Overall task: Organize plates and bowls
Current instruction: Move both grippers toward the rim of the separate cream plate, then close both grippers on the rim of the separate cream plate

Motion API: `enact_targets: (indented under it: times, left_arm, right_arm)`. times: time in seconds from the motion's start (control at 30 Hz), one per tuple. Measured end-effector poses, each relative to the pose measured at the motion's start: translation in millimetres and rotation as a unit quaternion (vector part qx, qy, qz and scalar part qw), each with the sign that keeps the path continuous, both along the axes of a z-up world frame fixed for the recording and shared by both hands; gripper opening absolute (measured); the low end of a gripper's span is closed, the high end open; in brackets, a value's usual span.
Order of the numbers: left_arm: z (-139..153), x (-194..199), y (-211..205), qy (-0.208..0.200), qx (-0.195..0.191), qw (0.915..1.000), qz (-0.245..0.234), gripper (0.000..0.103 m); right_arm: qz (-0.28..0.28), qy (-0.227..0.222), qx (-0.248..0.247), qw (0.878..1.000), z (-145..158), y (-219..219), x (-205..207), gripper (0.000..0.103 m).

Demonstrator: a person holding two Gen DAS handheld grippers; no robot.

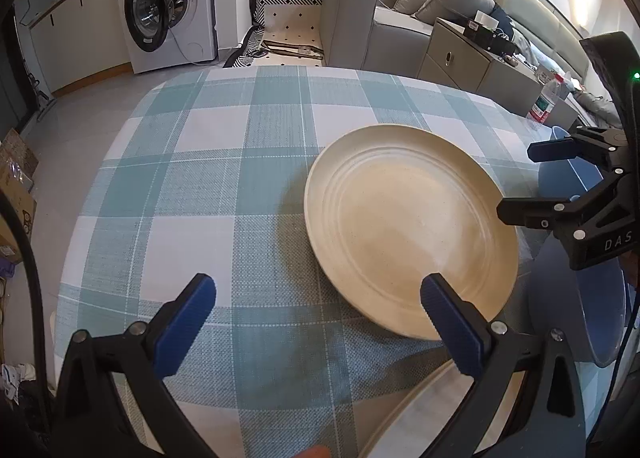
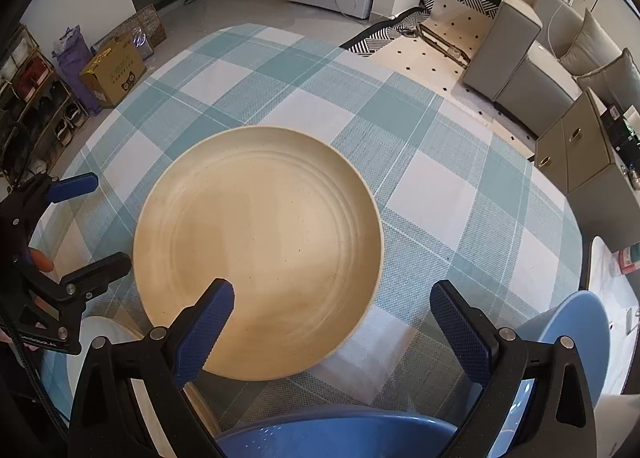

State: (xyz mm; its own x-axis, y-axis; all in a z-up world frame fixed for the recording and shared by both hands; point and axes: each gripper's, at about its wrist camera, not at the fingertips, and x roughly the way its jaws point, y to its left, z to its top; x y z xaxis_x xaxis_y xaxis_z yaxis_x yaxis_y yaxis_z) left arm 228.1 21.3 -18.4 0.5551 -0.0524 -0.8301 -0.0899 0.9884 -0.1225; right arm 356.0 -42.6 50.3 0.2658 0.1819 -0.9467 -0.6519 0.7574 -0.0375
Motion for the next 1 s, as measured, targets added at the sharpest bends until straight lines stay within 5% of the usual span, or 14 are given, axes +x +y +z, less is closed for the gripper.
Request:
enact_targets:
  times: [0.4,0.5,0.7,1.0]
  left_arm:
    - [-10,7,0,0.016,-0.025,0.9994,-0.015,0.1]
    - [-12,8,-2,0.021,-0.026,0.9992,-0.022,0.093]
    - [-13,10,-7,0.023,-0.028,0.9988,-0.034,0.088]
    - [-18,12,-9,0.035,-0.027,0.9982,-0.041,0.065]
  right_arm:
    - [0.011,0.032,-0.008,0.999,-19,4,5,0.094]
    - [0.013,0.047,-0.007,0.999,-23,6,6,0.08]
    - [0.015,0.057,-0.013,0.998,-31,9,7,0.074]
    - [0.01,0.057,-0.021,0.998,-34,6,9,0.068]
